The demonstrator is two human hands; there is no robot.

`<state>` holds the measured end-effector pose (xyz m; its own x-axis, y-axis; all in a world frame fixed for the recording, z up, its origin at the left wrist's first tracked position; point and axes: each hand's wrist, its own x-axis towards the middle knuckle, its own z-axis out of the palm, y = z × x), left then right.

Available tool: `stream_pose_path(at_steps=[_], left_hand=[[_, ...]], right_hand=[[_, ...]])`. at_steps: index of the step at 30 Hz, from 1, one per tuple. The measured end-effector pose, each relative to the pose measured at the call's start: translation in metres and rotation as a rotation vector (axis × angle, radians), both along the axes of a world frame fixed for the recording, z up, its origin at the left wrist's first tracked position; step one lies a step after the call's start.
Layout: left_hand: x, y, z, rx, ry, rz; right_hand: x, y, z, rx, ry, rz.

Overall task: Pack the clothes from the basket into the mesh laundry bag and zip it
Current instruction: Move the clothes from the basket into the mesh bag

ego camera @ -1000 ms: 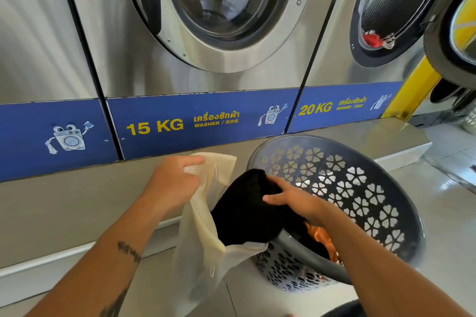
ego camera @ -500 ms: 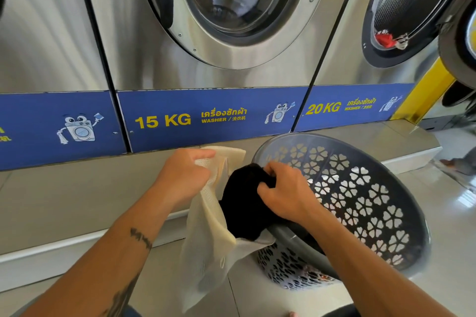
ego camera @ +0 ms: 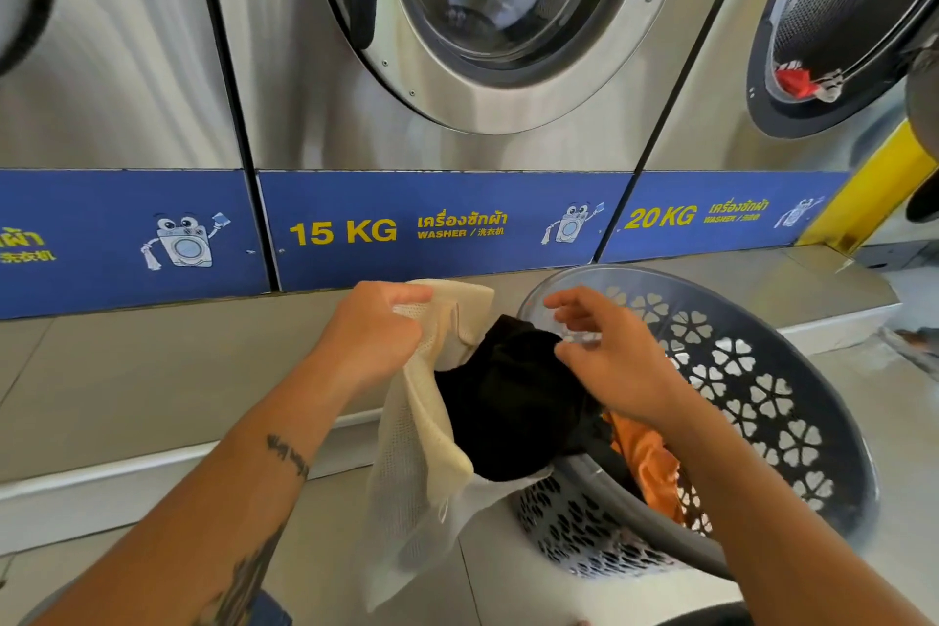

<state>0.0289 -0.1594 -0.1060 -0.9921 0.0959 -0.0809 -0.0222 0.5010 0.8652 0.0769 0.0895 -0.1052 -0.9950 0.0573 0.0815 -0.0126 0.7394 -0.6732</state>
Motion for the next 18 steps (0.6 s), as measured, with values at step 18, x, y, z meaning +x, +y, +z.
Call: stream_pose_path(at_steps=[18], left_hand=[[0.002, 0.003, 0.002, -0.026, -0.002, -0.042]], right_hand=[[0.011, -0.041, -0.009, 0.42, 0.117, -0.058]])
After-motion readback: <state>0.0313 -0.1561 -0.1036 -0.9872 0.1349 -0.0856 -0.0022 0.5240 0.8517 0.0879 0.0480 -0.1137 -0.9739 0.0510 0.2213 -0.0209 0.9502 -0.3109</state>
